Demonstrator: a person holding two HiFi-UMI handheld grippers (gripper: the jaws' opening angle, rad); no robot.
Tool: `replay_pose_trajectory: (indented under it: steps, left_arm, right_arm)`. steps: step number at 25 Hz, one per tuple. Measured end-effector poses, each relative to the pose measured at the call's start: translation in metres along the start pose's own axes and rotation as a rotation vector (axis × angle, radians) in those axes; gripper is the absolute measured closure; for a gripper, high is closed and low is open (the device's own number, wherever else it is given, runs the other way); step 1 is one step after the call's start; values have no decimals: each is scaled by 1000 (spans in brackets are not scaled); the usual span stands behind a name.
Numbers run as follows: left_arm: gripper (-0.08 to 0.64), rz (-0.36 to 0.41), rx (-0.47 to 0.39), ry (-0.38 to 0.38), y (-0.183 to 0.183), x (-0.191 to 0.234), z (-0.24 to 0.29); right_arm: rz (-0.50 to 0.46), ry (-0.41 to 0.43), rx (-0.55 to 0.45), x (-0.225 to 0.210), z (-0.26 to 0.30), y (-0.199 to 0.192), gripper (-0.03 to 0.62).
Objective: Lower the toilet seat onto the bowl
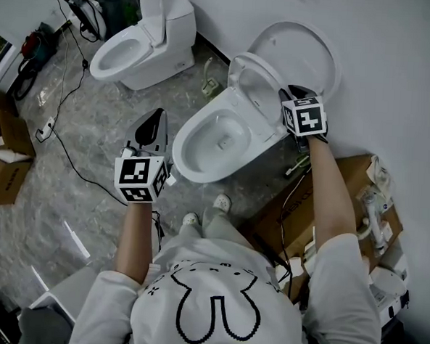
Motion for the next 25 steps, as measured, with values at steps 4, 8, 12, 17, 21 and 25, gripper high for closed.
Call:
replay_pose_trajectory:
  steps: [4, 8, 12, 17, 21, 25]
  left_arm:
    - [551, -8, 0, -7, -2, 0, -12]
    - [551, -9, 7, -18, -6, 2, -21]
    - [551, -18, 16, -21, -13, 4, -30]
    - [551, -30, 23, -24, -19, 9, -41]
    - [551, -43, 29, -21, -26, 14, -50]
    - [551, -52, 33, -15, -31, 20, -59]
  right_arm:
    - [3, 21, -7, 22, -5, -2, 471]
    - [9, 37, -4, 41, -8, -6, 467]
    - [6, 61, 3, 61, -10, -10, 465]
    - [4, 104, 17, 89, -12, -15, 460]
    - [-8, 155, 40, 114, -12, -22, 457]
    - [-8, 197, 60, 137, -11, -29, 451]
Point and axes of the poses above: the fingertips, and each gripper's own axes: z forward along the fingers, x to its left, y out of its top, the point moved 1 cm from there along -z, backward along the fingers, and after that the axes turned 10 degrees about -x, right-handed, at the moved point
